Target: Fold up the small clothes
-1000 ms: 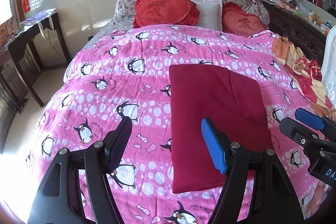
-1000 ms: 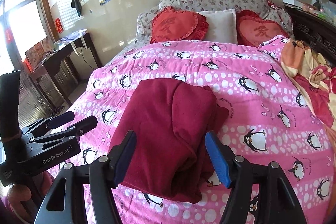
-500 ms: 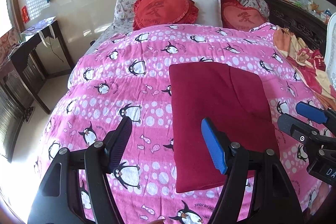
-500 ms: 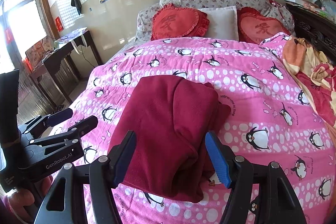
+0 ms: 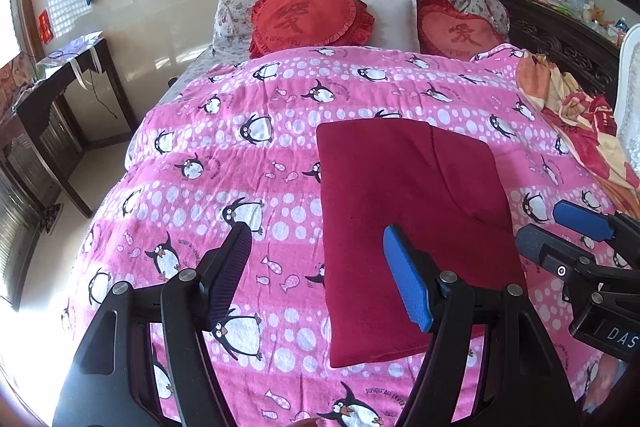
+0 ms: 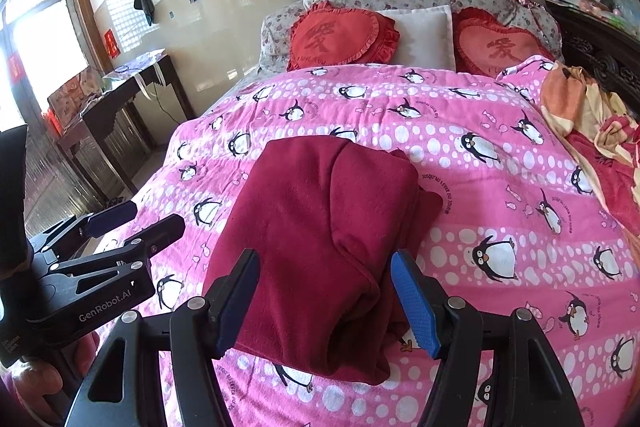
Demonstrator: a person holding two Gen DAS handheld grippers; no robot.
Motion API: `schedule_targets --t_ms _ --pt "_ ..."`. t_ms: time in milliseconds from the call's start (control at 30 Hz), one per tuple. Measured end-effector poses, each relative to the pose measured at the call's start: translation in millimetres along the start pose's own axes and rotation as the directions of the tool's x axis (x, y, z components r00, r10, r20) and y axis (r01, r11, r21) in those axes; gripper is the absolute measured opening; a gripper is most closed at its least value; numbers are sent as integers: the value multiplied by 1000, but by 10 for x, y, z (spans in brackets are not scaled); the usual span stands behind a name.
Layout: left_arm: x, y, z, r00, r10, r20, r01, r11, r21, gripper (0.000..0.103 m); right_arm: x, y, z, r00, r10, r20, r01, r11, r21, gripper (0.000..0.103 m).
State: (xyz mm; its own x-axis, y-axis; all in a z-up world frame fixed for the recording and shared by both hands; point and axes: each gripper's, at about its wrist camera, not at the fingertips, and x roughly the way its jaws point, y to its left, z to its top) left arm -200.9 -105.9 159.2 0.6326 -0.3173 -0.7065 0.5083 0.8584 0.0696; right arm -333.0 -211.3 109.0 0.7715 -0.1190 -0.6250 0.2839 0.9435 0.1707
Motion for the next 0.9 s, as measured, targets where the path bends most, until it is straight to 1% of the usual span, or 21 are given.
schedule_targets --t_ms 500,900 --pt "21 -11 -10 1000 -6 -4 6 1000 -5 69 40 -15 -9 1000 2 -13 -2 1000 5 66" --pt "95 36 -48 1000 -12 12 12 1000 -20 69 100 -32 -31 1000 -1 -30 1 1000 10 66"
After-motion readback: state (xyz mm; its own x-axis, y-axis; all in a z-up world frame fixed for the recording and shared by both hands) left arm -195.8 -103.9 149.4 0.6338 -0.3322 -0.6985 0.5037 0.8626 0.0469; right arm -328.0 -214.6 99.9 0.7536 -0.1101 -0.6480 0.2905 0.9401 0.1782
